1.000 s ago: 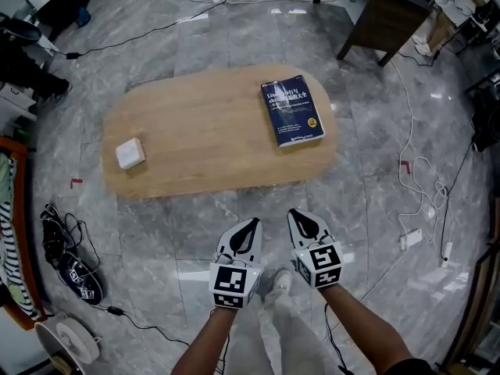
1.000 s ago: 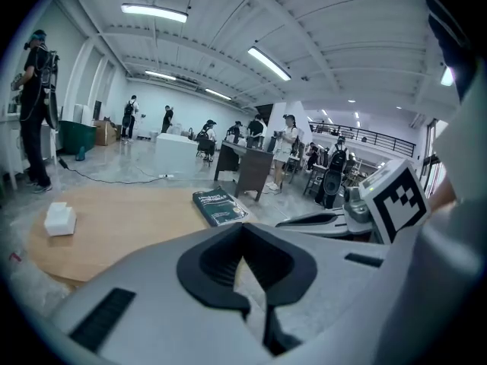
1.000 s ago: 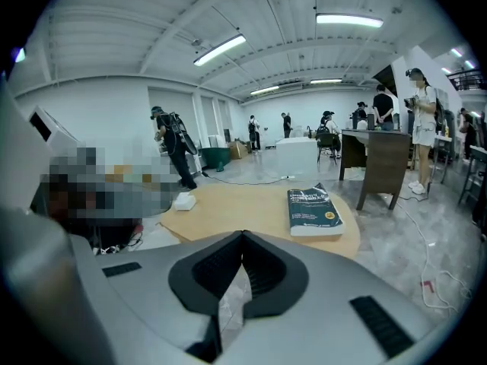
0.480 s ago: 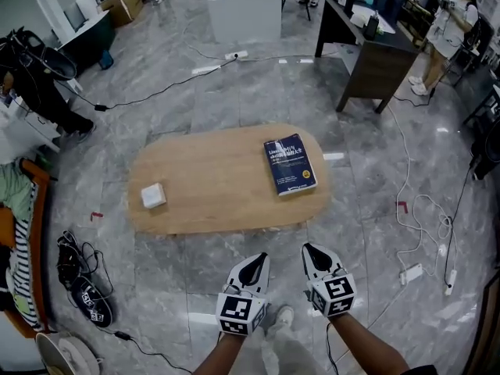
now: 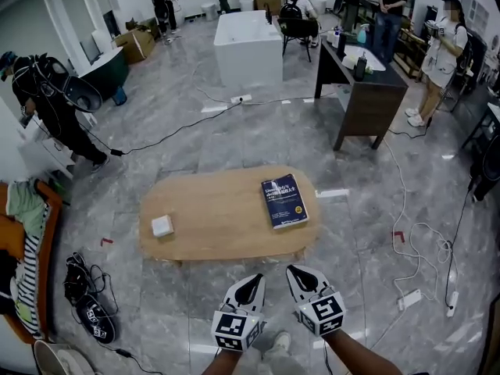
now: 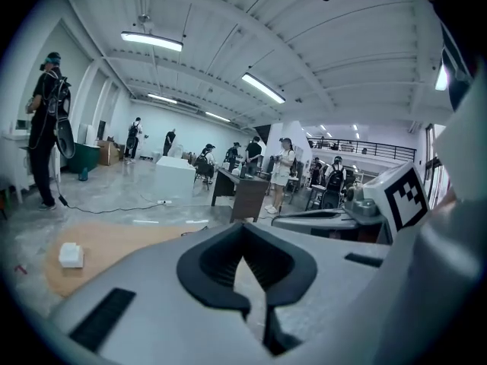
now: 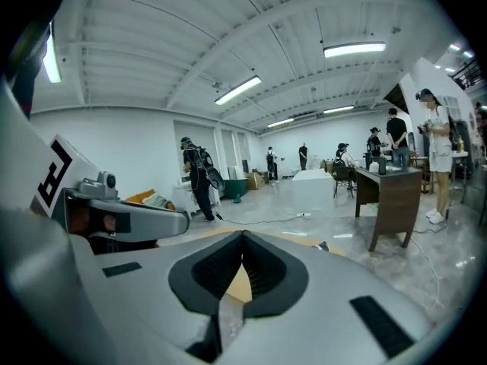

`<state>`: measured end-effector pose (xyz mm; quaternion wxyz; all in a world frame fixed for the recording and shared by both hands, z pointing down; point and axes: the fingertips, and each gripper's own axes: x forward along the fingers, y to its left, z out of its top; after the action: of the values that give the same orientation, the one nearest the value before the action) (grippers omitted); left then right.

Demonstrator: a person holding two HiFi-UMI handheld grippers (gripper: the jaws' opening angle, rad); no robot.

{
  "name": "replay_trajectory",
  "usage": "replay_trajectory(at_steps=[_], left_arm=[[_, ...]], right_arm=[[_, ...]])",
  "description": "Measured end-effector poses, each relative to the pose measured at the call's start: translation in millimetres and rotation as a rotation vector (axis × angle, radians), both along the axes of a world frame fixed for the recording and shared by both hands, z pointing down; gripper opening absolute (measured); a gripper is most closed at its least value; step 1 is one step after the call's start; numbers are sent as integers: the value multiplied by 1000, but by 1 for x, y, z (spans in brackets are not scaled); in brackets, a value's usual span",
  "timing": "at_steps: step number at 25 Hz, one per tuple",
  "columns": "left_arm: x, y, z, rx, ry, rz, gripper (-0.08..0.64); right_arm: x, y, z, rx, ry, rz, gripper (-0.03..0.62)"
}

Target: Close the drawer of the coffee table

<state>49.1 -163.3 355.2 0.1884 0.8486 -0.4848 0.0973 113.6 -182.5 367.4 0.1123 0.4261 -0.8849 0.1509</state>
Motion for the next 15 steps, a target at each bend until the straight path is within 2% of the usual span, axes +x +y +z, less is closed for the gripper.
replay_trajectory(at_steps=[4, 15], left_arm=[[3, 5, -22, 43, -7, -18, 3], [-9, 14, -60, 108, -16, -39, 3]], right_arm=[[-1, 1, -25, 45, -32, -21, 12], [-1, 8, -68, 120, -64, -3, 12]])
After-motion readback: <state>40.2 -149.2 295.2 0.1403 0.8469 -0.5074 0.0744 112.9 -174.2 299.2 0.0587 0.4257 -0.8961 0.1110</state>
